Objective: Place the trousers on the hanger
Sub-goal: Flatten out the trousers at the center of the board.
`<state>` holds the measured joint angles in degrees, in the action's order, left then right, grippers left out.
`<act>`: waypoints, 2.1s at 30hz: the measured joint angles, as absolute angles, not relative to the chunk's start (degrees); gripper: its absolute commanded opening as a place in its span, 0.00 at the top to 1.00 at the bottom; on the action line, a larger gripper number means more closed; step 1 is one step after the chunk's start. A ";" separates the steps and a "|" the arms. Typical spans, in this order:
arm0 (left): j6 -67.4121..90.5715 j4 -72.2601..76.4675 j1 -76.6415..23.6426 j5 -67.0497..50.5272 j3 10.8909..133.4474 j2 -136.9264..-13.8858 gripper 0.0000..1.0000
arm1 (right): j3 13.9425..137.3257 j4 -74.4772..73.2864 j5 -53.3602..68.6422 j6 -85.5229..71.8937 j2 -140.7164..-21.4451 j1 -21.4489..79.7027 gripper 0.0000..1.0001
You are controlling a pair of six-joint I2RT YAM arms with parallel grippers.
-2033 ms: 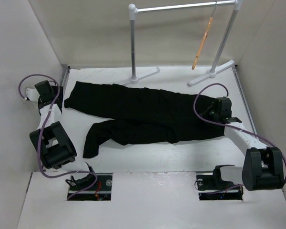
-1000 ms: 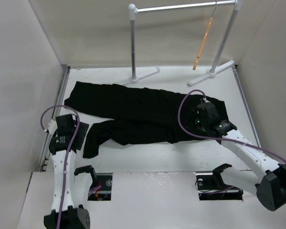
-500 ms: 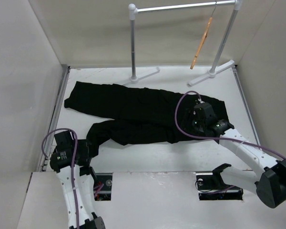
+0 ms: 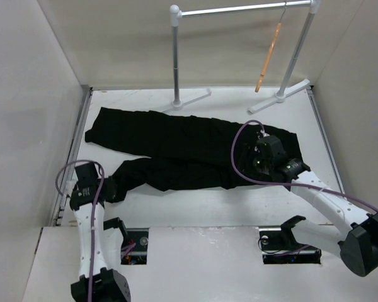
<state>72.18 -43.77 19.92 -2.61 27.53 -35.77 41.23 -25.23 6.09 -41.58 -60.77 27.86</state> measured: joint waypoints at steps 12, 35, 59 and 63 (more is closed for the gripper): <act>58.26 -42.81 -0.82 21.74 65.01 -41.63 0.99 | 39.92 -22.96 6.55 -42.26 -60.75 26.83 0.34; 57.91 -37.39 0.99 17.80 45.74 -54.83 0.56 | 35.59 -31.22 3.05 -46.28 -51.37 4.38 0.75; 56.95 -25.39 -18.59 6.04 28.16 -61.41 0.62 | 31.81 -27.86 -9.23 -48.71 -67.48 -9.65 0.99; 55.37 -24.36 -10.28 2.87 25.19 -58.26 0.92 | 35.79 -32.69 -9.50 -47.79 -63.72 -9.63 1.00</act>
<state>55.37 -24.36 -10.28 2.87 25.19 -58.26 35.79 -32.69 -9.50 -47.79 -63.72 -9.63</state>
